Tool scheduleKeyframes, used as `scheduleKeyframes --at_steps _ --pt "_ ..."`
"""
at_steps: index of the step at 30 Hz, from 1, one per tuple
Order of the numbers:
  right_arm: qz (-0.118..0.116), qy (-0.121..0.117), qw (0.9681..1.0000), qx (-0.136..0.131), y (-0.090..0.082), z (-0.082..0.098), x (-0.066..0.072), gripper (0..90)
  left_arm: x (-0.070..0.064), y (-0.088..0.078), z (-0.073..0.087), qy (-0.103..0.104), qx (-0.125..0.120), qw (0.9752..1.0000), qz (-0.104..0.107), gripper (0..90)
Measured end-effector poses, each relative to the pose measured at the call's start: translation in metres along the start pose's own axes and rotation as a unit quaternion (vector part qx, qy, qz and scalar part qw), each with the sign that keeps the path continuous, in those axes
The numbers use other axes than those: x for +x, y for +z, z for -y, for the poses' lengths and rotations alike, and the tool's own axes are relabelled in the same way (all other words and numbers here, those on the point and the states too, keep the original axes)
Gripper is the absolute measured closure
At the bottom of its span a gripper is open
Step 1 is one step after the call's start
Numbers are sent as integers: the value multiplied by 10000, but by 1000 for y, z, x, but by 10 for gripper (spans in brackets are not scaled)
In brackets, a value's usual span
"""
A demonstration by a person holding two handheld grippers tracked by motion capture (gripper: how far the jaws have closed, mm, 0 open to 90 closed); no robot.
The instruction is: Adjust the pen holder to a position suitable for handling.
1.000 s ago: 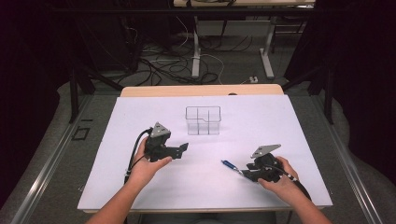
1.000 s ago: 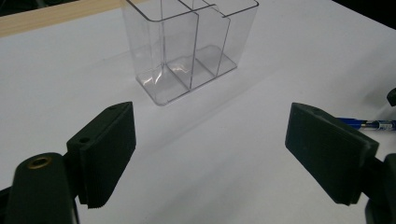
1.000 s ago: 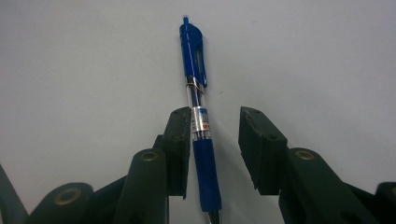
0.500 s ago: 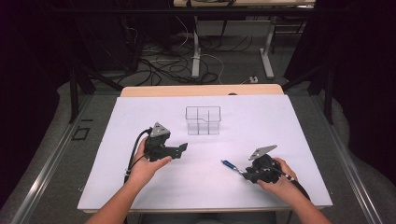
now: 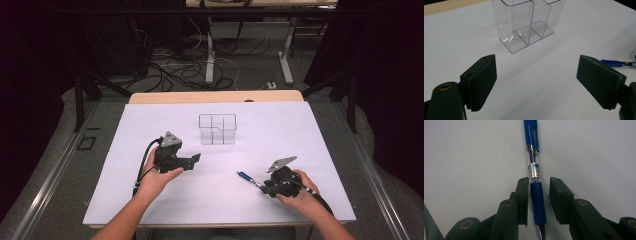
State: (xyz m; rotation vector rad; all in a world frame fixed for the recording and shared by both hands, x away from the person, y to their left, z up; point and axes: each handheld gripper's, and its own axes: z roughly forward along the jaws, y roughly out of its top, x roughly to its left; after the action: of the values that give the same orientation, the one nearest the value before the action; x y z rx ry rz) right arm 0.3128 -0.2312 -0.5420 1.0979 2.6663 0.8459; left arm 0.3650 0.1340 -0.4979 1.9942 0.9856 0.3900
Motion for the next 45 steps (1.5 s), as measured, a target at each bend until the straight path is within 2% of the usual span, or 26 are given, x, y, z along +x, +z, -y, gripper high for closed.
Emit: scheduleKeyframes --at_steps 4,5,7,9,15,18,19,22,24,25,26,27,29,33,36,38,39,40,41,42,44,45 --pt "48 -57 10000 55 0 0 0 726 0 0 0 -3 10 10000 -1 167" --pt "78 -51 10000 -6 1 0 1 735 0 0 0 -5 10 10000 0 167" --pt "112 -142 9998 31 1 -1 1 762 1 0 0 30 37 10000 12 167" --pt "94 -76 9999 53 1 -1 2 783 1 0 0 -8 22 10000 7 167" --pt "72 -86 9999 102 1 -2 1 797 2 0 0 -33 11 10000 1 168" --pt "128 -23 9999 84 2 -3 3 798 2 0 0 -28 2 10000 -7 168" --pt "113 -102 9998 145 1 -3 2 799 2 0 0 -32 -1 10000 -9 167" --pt "81 -86 9998 173 1 -4 1 799 3 0 0 -8 26 10000 -9 167" --pt "68 51 9997 234 0 -5 2 800 3 0 0 -20 20 10000 -15 167" --pt "77 70 9998 153 2 -5 1 800 3 -1 0 7 37 10000 -15 167" --pt "38 72 10000 -15 3 -4 1 800 4 -1 0 6 25 10000 -2 167" --pt "9 65 10000 -15 3 -4 0 800 4 0 0 6 27 10000 -10 168" --pt "-42 101 9997 231 0 -5 -1 801 4 0 1 7 39 10000 -16 167" --pt "-156 175 9994 271 -1 -6 -2 802 4 0 1 20 49 10000 -18 168" --pt "-313 293 9987 273 -2 -8 -5 802 3 2 1 -10 33 10000 -29 168" --pt "-458 263 9983 256 -2 -9 -7 802 3 1 0 15 68 10000 -38 168" --pt "-485 292 9975 420 -5 -11 -8 802 3 2 0 6 68 10000 -15 167" --pt "-547 378 9977 134 -2 -11 -8 802 3 2 0 10 58 10000 -19 167" --pt "-582 456 9973 -34 0 -11 -7 802 4 2 0 7 60 10000 -22 168" --pt "-651 467 9968 63 -1 -13 -7 803 4 2 0 0 61 10000 -15 168" --pt "-675 415 9955 527 -7 -18 -8 802 4 2 0 -14 73 10000 -16 167" --pt "-796 510 9955 0 0 -16 -7 802 4 2 0 -19 74 10000 -15 167"
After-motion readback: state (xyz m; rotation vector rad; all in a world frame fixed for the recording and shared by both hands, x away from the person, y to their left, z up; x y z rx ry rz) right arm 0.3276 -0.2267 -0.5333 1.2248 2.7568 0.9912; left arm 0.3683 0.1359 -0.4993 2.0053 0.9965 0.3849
